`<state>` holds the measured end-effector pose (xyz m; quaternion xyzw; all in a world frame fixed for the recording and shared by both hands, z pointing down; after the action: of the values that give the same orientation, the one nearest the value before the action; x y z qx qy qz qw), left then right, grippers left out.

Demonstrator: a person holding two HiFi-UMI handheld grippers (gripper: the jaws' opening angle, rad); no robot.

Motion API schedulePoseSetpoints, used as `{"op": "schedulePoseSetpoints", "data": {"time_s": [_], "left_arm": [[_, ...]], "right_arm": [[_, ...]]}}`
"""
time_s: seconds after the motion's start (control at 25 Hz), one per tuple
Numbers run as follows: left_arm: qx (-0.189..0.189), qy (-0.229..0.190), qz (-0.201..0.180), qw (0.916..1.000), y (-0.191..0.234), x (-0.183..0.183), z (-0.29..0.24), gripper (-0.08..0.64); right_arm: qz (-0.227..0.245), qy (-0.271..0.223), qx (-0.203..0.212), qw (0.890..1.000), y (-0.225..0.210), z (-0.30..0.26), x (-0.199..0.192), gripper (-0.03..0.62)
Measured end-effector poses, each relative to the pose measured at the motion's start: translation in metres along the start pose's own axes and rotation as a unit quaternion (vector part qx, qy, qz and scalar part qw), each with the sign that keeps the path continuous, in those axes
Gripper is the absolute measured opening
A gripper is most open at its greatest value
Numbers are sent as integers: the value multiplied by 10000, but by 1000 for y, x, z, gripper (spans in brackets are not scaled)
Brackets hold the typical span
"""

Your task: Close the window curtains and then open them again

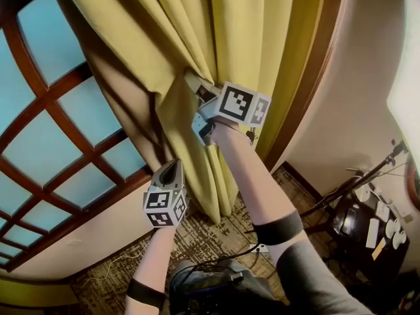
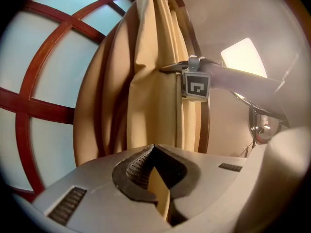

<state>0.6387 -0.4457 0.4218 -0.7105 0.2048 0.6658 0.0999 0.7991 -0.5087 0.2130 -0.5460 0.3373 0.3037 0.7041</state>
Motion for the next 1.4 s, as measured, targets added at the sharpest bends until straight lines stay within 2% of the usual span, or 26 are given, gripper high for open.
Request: {"op": "schedulePoseSetpoints", "data": {"time_s": [0.2, 0.4, 0.64, 0.76, 0.92, 1.08, 1.24, 1.4], "left_arm": [[-89, 53, -122, 9999, 5, 8, 3, 0], [-280, 91, -240, 9993, 12, 31, -3, 0], [-581, 200, -173, 9980, 27, 43, -8, 0], [-767, 204, -136, 9968, 28, 53, -13, 0], [-889, 237, -184, 9956, 35, 66, -18, 0], [-997, 253, -108, 9946, 39, 81, -25, 0], [-1028, 220, -128, 9944, 46, 90, -41, 0], [-1013, 161, -145, 9946, 46, 94, -60, 0]], "right_arm": [[1, -4, -7, 10000, 3, -5, -5, 49], [-106, -55, -59, 9999, -1, -8, -6, 51], [-167, -150, -92, 9997, 2, -11, -12, 51], [-18, -191, -220, 9996, 2, -7, -10, 51], [-179, -254, -247, 9992, 3, -10, -13, 51], [4, -220, -338, 9992, 1, -12, -9, 52], [-232, -170, -152, 9995, -6, -24, -8, 52], [-228, -150, -5, 9996, -13, -27, 3, 51]]}}
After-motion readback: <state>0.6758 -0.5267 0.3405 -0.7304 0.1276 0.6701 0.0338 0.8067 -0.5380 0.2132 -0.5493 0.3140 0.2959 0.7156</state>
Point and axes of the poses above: the fingertips, and each gripper's own axes: z backward along the fingers, y to its left, x out of its top, the point moved 5 cm from there along z, backward along the fingers, and after that the axes turned 14 degrees about -x, right-handed, at the moved point
